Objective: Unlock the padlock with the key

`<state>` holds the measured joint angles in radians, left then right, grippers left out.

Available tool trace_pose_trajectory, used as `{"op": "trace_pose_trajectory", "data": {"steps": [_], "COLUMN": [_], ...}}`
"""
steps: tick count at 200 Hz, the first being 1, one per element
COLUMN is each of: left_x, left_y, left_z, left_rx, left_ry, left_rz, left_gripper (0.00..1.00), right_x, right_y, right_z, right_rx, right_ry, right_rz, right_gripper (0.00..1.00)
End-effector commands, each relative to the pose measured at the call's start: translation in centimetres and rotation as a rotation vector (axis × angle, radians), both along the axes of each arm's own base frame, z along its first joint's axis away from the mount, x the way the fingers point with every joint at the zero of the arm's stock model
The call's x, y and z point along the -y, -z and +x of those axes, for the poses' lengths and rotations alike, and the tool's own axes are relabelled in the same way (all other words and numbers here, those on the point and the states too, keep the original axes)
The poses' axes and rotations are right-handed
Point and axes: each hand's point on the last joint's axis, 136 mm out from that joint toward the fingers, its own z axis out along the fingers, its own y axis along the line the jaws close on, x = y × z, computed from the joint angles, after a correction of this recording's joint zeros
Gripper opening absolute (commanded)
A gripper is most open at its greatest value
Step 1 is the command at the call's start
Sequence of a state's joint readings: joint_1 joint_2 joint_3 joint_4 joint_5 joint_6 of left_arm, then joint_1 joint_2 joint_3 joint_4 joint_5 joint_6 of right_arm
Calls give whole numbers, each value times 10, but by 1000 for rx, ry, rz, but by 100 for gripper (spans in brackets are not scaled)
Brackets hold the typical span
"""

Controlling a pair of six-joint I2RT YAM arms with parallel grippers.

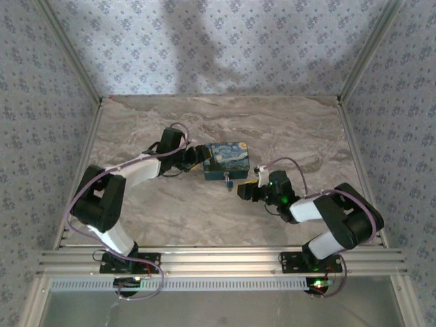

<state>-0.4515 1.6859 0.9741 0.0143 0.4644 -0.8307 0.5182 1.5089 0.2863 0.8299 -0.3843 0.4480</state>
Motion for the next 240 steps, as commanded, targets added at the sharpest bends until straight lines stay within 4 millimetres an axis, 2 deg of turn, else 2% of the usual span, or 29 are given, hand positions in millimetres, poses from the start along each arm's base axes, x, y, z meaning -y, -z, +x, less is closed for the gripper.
{"op": "trace_pose_trajectory", "data": {"steps": [1, 36, 59, 75, 96, 115, 142, 177, 240], "left_x": [12, 16, 16, 15, 13, 13, 13, 12, 13], "left_y": [-1, 23, 39, 47, 52, 52, 50, 49, 47], "left_z": [-1, -8, -16, -19, -21, -22, -21, -21, -21], "left_rx": [-11, -65, -97, -111, -122, -123, -117, -116, -113], "left_ry": [70, 80, 80, 74, 66, 63, 62, 58, 60], "left_rz": [-17, 11, 32, 41, 45, 48, 48, 52, 47], "left_gripper": [67, 58, 53, 51, 51, 50, 50, 50, 50], "right_x": [-10, -14, -13, -11, -8, -7, -9, -19, -32], "right_y": [-9, -21, -22, -20, -14, -7, -6, -9, -2], "right_z": [3, 29, 43, 44, 35, 24, 20, 28, 40], "right_rx": [0, 32, 34, 35, 25, 3, -19, -33, -67], "right_ry": [-56, -63, -66, -56, -47, -56, -81, -111, -128], "right_rz": [22, 50, 64, 65, 53, 59, 99, 137, 169], "right_gripper": [58, 59, 59, 59, 59, 60, 60, 60, 59]}}
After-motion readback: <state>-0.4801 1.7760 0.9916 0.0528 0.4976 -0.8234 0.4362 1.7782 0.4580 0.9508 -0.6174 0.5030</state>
